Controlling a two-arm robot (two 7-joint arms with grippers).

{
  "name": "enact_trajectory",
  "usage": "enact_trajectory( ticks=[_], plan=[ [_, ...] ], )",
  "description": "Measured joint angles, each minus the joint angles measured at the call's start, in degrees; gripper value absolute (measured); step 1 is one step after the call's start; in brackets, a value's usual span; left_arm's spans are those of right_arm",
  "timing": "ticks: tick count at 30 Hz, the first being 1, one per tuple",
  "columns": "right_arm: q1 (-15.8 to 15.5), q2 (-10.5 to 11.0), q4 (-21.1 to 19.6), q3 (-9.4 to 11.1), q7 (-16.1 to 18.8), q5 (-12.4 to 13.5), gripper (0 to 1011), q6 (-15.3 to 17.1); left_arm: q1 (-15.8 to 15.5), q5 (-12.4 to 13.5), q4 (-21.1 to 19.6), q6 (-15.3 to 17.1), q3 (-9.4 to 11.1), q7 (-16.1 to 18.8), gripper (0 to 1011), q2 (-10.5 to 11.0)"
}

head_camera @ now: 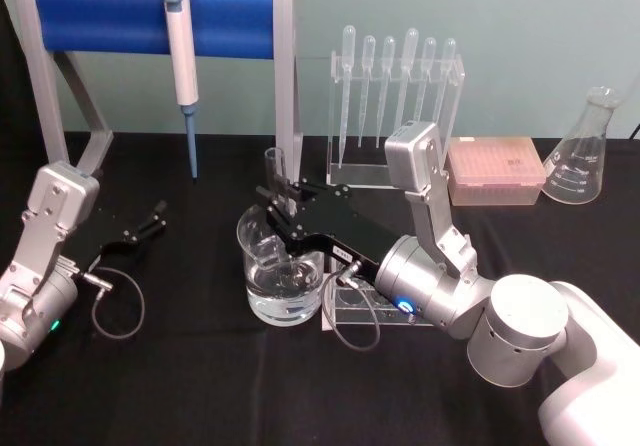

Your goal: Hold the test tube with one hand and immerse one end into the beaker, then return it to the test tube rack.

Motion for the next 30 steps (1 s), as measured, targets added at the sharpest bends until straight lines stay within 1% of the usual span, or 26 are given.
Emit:
enact_trajectory(
  ticks=[30],
  plan=[
    [0.0,0.0,0.0,0.0,0.0,0.0,227,0.0,0.0,0.0,0.0,0.0,0.0,0.0,1000,0.0]
  ],
)
